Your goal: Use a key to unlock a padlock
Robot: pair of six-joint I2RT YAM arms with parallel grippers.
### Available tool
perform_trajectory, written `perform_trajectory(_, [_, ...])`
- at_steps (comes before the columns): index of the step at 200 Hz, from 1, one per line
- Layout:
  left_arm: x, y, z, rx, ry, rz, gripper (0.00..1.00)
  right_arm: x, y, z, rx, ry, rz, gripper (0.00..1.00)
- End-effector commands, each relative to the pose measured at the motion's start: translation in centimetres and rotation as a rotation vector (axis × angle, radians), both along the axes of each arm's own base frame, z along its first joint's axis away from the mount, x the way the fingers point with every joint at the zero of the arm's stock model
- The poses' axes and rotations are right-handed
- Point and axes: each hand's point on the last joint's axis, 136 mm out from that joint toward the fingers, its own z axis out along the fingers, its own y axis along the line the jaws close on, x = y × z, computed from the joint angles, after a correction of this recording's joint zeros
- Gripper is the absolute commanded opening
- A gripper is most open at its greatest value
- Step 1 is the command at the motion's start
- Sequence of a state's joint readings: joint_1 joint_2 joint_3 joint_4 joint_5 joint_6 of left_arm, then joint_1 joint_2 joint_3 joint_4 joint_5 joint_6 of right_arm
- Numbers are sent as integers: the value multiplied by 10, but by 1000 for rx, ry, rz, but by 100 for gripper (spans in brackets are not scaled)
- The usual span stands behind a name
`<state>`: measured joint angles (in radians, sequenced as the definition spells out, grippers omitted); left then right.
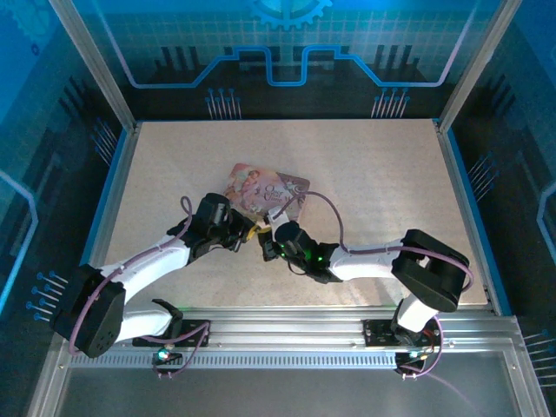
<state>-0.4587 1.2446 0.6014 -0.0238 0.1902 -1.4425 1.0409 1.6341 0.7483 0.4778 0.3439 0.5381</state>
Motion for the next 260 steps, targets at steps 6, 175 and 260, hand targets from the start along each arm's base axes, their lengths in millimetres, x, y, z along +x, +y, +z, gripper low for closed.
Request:
perform_trajectory(6, [2, -11, 11, -53, -28, -34, 0, 5, 15, 14, 232, 136, -52, 0])
perform_trajectory(175, [-1, -7, 0, -9, -14, -44, 19, 2, -2, -21, 208, 245, -129, 0])
perform_trajectory(260, [-10, 16, 6, 99, -34, -23, 48, -7, -20, -34, 278, 329, -197, 0])
